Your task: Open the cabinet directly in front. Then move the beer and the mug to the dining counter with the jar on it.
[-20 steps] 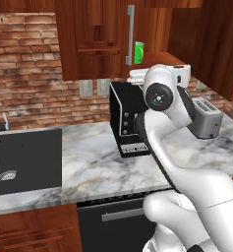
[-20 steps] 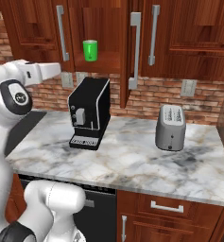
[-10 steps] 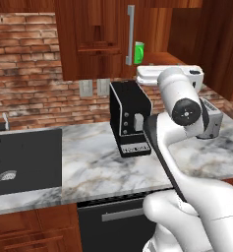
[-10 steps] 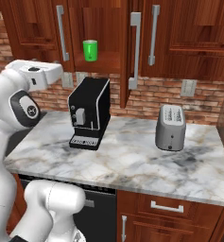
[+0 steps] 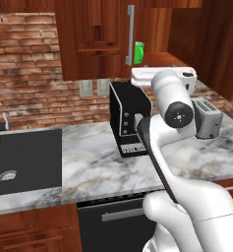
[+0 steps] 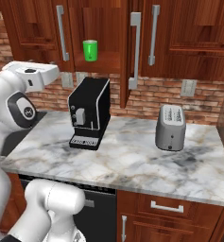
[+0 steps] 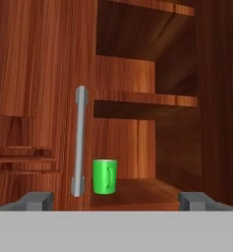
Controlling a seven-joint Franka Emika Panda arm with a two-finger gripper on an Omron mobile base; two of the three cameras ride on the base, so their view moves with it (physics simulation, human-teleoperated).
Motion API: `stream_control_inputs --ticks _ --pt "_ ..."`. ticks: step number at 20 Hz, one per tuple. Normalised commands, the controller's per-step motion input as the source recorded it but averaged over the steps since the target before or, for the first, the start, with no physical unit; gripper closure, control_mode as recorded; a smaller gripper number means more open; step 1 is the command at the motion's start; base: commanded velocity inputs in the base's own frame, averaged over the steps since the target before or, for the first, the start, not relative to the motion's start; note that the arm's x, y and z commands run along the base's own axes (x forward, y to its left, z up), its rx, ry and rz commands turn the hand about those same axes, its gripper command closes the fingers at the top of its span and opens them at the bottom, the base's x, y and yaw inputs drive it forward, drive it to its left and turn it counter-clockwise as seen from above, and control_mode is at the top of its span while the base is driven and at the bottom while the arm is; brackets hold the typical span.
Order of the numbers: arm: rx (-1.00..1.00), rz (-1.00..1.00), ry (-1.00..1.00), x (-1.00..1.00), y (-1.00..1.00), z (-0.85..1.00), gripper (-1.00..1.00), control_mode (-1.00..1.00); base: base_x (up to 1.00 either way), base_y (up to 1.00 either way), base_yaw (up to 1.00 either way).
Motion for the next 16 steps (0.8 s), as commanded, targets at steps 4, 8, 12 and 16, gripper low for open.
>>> stream_control_inputs --ticks 4,8,12,16 --pt "0.0 0.0 0.03 0.12 0.37 0.0 -1.0 -1.0 0.0 0.0 0.0" --pt "0.0 0.0 0.0 0.23 0.11 0.03 -1.0 -1.0 0.0 0.0 0.0" --pt "0.0 0.0 0.0 0.38 0.0 0.06 -1.0 -1.0 0.0 0.0 0.0" --pt "0.0 0.0 0.03 0.52 0.0 0.02 -1.0 -1.0 0.0 0.0 0.0"
